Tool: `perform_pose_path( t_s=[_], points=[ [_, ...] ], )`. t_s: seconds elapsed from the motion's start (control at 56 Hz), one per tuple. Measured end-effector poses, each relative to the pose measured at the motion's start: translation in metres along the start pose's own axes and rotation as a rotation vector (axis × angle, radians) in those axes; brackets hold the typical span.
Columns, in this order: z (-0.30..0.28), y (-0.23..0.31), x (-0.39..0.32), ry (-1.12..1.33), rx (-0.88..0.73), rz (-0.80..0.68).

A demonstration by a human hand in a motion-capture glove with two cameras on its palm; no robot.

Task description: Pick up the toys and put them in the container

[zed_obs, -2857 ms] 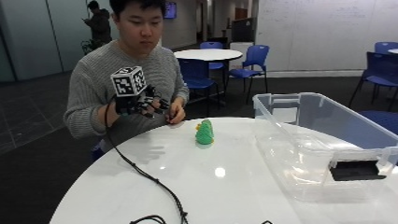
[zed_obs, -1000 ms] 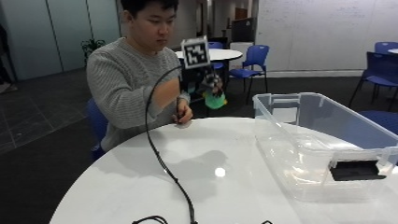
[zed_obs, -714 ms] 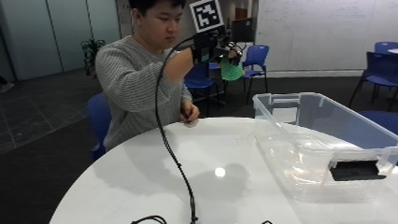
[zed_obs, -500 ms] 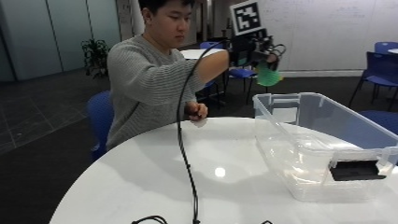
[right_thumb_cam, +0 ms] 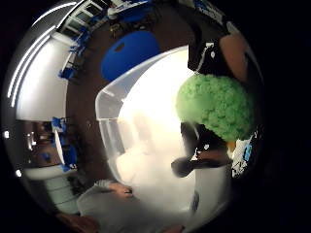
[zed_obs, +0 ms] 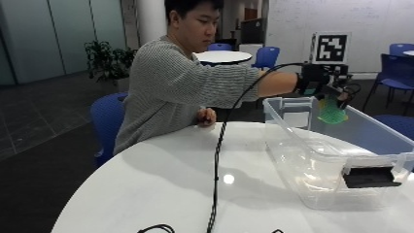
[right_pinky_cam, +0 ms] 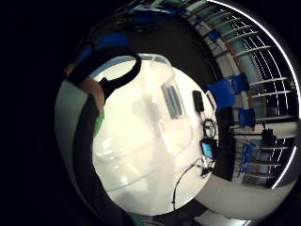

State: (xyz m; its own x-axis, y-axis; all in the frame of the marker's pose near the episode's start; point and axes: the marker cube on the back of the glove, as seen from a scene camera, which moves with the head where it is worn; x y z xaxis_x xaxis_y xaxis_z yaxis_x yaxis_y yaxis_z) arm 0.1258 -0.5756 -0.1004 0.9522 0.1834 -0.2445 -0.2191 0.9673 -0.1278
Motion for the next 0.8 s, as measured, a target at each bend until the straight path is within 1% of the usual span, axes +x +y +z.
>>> perform_pose_path(
  t_s=[0.071,0.161,0.196,0.232,0.321,0.393,0.464,0.554,0.607,0.643,0.714,0.804],
  points=[
    [0.017,0.003,0.001,0.017,-0.052,-0.070],
    [0.033,-0.001,-0.003,0.019,-0.120,0.045],
    [0.035,0.001,-0.002,-0.005,-0.130,0.027],
    [0.034,0.004,-0.001,-0.028,-0.132,-0.012],
    [0.032,0.007,0.005,-0.005,-0.127,0.040],
    [0.025,0.016,0.002,-0.060,-0.106,-0.025],
    [0.018,0.027,-0.004,-0.091,-0.068,0.002],
    [0.006,0.060,-0.006,-0.139,0.002,-0.053],
    [-0.003,0.087,-0.005,-0.193,0.052,-0.064],
    [-0.007,0.108,0.000,-0.181,0.085,-0.069],
    [-0.012,0.148,0.013,-0.098,0.134,-0.100],
    [-0.008,0.209,0.067,0.186,0.193,-0.143]
  ],
)
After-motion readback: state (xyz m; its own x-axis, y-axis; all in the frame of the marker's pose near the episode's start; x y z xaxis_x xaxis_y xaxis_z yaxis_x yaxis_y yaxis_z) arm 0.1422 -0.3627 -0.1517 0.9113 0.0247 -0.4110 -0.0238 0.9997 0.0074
